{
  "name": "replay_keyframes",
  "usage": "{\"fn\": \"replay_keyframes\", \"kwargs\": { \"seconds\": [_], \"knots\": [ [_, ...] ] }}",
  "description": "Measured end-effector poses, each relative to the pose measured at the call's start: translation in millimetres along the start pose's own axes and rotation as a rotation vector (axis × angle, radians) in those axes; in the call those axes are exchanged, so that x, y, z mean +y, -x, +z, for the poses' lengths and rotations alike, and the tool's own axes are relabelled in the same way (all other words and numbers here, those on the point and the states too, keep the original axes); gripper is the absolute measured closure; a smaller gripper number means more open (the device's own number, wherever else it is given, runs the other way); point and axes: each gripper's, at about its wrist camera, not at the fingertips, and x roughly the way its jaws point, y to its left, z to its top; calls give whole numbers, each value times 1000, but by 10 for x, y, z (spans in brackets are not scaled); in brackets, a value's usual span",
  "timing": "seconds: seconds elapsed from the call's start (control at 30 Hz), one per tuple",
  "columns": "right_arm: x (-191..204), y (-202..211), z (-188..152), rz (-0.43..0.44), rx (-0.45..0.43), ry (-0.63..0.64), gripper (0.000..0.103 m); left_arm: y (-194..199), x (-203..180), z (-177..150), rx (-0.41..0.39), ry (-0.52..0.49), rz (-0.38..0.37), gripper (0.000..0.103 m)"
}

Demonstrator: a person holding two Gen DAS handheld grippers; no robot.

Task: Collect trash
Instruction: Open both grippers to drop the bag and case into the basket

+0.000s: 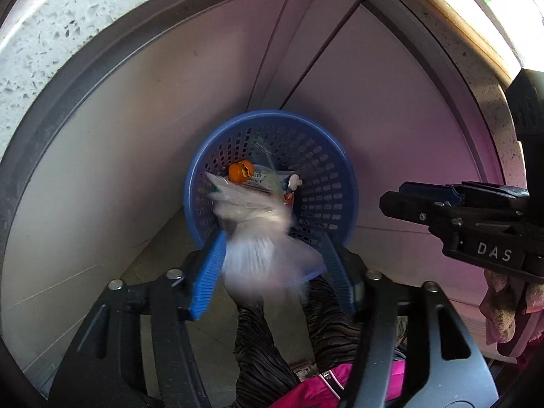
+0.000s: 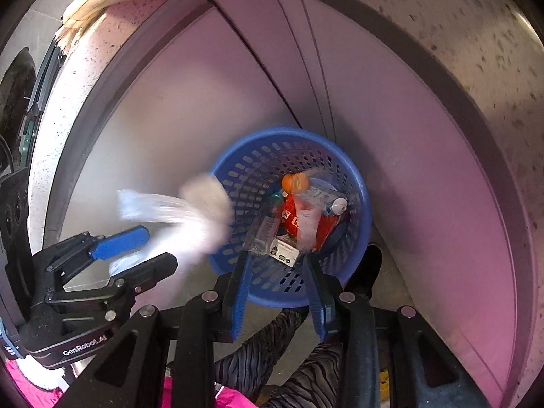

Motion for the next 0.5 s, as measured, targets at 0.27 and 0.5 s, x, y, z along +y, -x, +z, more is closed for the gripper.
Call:
{"fn": "replay_keyframes", "kwargs": {
  "seconds": [0.27,0.5],
  "knots": [
    [112,72,-44,-10,-16,17,58,23,-1,16,-4,2,5,42],
    [89,220,-19,-4,-31,34,46,120,21,3,-30,-5,15,42]
  ]
}}
